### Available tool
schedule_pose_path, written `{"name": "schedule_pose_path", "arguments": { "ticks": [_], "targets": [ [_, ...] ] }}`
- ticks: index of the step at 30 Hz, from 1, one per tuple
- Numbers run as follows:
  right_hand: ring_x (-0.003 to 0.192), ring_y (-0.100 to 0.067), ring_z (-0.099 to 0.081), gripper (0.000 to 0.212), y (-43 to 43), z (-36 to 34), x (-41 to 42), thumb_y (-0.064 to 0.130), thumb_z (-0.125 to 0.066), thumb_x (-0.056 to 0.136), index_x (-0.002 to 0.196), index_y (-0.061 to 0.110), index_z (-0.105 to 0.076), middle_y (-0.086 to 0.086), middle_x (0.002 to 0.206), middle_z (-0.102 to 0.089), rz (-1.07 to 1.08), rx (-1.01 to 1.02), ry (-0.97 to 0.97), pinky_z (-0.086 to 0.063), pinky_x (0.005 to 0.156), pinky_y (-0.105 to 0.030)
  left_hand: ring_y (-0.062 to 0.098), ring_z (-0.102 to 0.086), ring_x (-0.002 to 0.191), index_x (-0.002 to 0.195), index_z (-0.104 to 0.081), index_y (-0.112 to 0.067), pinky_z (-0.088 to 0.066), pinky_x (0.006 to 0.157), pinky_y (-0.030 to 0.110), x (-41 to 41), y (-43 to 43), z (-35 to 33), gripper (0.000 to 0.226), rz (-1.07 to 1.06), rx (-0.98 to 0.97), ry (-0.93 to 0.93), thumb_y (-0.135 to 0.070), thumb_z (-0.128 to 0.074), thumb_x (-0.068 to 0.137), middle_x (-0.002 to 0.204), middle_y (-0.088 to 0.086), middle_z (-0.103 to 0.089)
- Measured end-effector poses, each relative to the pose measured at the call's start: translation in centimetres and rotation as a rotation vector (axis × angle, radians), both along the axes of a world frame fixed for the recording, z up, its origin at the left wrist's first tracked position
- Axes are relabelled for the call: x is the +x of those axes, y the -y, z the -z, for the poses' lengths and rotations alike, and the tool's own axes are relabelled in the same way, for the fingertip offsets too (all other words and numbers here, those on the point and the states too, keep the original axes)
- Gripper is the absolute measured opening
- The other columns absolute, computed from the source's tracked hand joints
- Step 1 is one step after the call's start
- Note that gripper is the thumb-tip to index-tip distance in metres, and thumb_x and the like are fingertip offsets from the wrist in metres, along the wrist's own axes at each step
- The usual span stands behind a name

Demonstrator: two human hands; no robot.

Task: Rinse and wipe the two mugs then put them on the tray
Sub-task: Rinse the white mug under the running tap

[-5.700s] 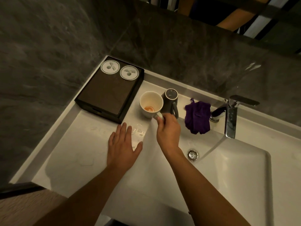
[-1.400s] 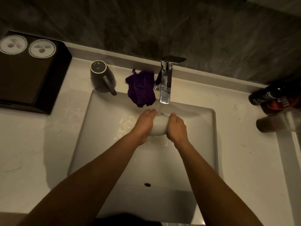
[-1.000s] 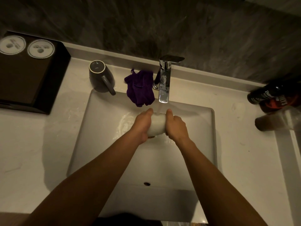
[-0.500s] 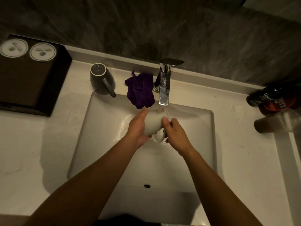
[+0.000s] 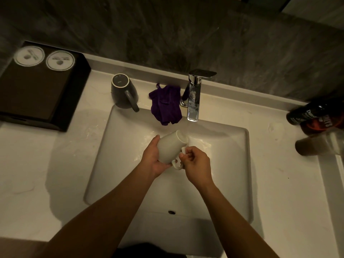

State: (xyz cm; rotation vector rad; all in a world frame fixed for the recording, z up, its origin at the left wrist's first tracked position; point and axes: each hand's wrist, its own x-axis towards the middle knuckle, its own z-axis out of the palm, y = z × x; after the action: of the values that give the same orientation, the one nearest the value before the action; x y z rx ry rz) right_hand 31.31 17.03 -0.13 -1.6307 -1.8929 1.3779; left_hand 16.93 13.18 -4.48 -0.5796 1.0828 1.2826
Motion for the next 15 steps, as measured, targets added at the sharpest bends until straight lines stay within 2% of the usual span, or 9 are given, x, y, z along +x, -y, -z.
{"name": "schedule_pose_path", "arguments": {
  "ticks": [3,5,7,9,10,12,13,15],
  "targets": [
    [0.071,-0.013,-0.06,0.007,0.4,-0.2,-0.8,0.017,-0.069,0.093,0.088,0.017,-0.066,0.003,0.078,-0.065,-0.067,0.058,0.048,-0.054,0.069,-0.034,0.039,-0.067,0.114,0.132,-0.06,-0.018,-0.057,0.086,0.052,-0.4,1.0,-0.1,0.048,-0.029,-0.02,-0.007,-0.051,-0.061,0.097,0.129,0.017,-0.069],
    [0.067,-0.01,-0.054,0.01,0.7,-0.4,-1.4,0.018,-0.069,0.094,0.086,0.016,-0.063,0.003,0.076,-0.061,-0.13,0.113,0.089,-0.046,0.065,-0.027,0.039,-0.066,0.114,0.126,-0.062,-0.017,-0.059,0.086,0.055,-0.9,1.7,-0.2,0.042,0.007,-0.083,-0.137,-0.048,-0.061,0.098,0.124,0.016,-0.068],
    [0.066,-0.008,-0.05,0.012,1.0,-0.6,-2.0,0.018,-0.068,0.094,0.085,0.016,-0.06,0.004,0.074,-0.057,-0.199,0.177,0.134,-0.042,0.062,-0.026,0.036,-0.066,0.11,0.109,-0.065,-0.014,-0.059,0.092,0.057,-1.8,2.7,-0.9,0.03,0.167,-0.185,-0.471,-0.041,-0.053,0.102,0.113,0.014,-0.068],
    [0.068,-0.008,-0.051,0.011,1.3,-0.8,-2.7,0.02,-0.066,0.095,0.087,0.017,-0.06,0.006,0.077,-0.057,-0.254,0.228,0.167,-0.044,0.063,-0.027,0.028,-0.064,0.096,0.098,-0.064,-0.012,-0.058,0.087,0.048,-2.7,4.0,-1.9,0.03,0.386,-0.199,-0.849,-0.034,-0.045,0.106,0.107,0.016,-0.069],
    [0.07,-0.008,-0.052,0.009,1.4,-0.9,-3.2,0.022,-0.065,0.096,0.089,0.019,-0.061,0.006,0.079,-0.058,-0.276,0.245,0.177,-0.047,0.065,-0.028,0.025,-0.063,0.094,0.103,-0.065,-0.011,-0.054,0.083,0.039,-3.1,4.7,-2.6,0.03,0.469,-0.198,-1.002,-0.032,-0.044,0.107,0.113,0.017,-0.07],
    [0.073,-0.008,-0.055,0.007,1.6,-1.1,-4.4,0.024,-0.064,0.096,0.091,0.022,-0.061,0.008,0.082,-0.059,-0.311,0.272,0.181,-0.051,0.068,-0.031,0.025,-0.064,0.11,0.128,-0.065,-0.011,-0.048,0.092,0.031,-4.2,6.4,-3.6,0.033,0.614,-0.242,-1.23,-0.031,-0.047,0.107,0.132,0.013,-0.067],
    [0.074,-0.008,-0.056,0.006,1.6,-1.2,-5.1,0.025,-0.064,0.096,0.092,0.024,-0.061,0.009,0.083,-0.06,-0.323,0.28,0.181,-0.053,0.069,-0.031,0.025,-0.064,0.118,0.137,-0.061,-0.013,-0.049,0.098,0.033,-4.8,7.1,-4.0,0.038,0.656,-0.273,-1.317,-0.033,-0.051,0.107,0.138,0.01,-0.065],
    [0.077,-0.007,-0.057,0.004,1.7,-1.6,-6.7,0.027,-0.065,0.096,0.095,0.026,-0.061,0.011,0.086,-0.06,-0.335,0.291,0.176,-0.054,0.072,-0.031,0.024,-0.062,0.124,0.14,-0.06,-0.015,-0.051,0.106,0.04,-6.2,8.7,-4.7,0.042,0.691,-0.331,-1.48,-0.037,-0.056,0.104,0.14,0.007,-0.064]
  ]
}}
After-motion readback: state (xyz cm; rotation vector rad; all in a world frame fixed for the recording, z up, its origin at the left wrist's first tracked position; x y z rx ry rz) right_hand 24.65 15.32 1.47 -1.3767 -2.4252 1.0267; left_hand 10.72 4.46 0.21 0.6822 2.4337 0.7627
